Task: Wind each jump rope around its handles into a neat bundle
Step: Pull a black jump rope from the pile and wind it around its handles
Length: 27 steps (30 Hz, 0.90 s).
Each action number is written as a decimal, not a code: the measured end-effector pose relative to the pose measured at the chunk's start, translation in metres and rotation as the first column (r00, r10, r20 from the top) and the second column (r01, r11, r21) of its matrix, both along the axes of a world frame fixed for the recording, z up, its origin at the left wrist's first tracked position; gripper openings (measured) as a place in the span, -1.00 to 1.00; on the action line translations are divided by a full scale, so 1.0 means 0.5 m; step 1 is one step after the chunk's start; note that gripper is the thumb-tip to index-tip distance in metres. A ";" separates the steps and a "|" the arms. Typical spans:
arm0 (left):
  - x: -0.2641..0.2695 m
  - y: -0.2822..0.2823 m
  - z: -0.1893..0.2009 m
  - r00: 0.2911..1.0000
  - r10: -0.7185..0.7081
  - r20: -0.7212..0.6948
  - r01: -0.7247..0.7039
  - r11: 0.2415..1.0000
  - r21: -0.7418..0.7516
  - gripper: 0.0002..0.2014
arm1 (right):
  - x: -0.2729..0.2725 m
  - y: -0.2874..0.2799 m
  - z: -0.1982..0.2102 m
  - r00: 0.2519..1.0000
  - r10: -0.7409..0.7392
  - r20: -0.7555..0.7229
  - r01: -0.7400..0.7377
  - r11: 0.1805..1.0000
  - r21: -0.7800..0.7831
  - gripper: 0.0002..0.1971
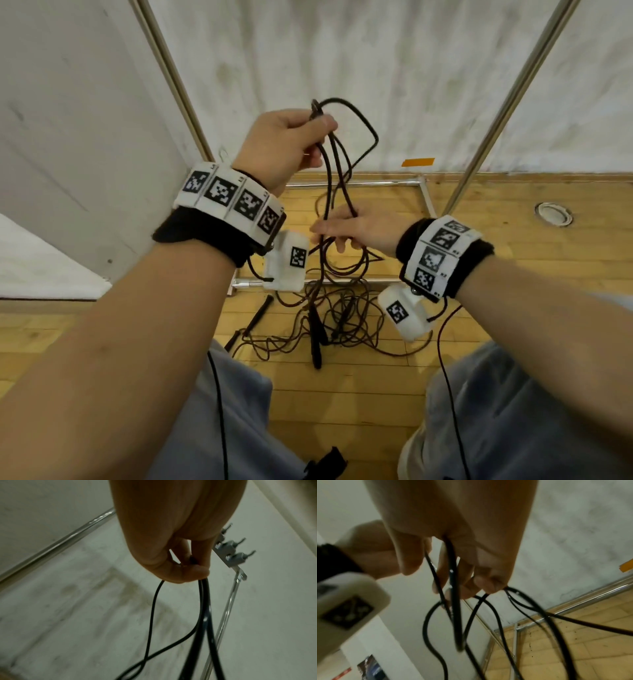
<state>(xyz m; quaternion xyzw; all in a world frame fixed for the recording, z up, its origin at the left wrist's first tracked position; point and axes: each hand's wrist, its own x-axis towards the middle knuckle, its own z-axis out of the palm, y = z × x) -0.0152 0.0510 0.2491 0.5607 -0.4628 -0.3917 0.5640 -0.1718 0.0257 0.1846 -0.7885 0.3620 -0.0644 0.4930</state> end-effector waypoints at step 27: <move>-0.009 -0.019 -0.127 0.652 -0.225 0.724 -0.065 0.935 0.349 -0.92 | -0.008 -0.097 0.068 0.782 -0.570 0.252 0.623 0.709 -0.330 -0.59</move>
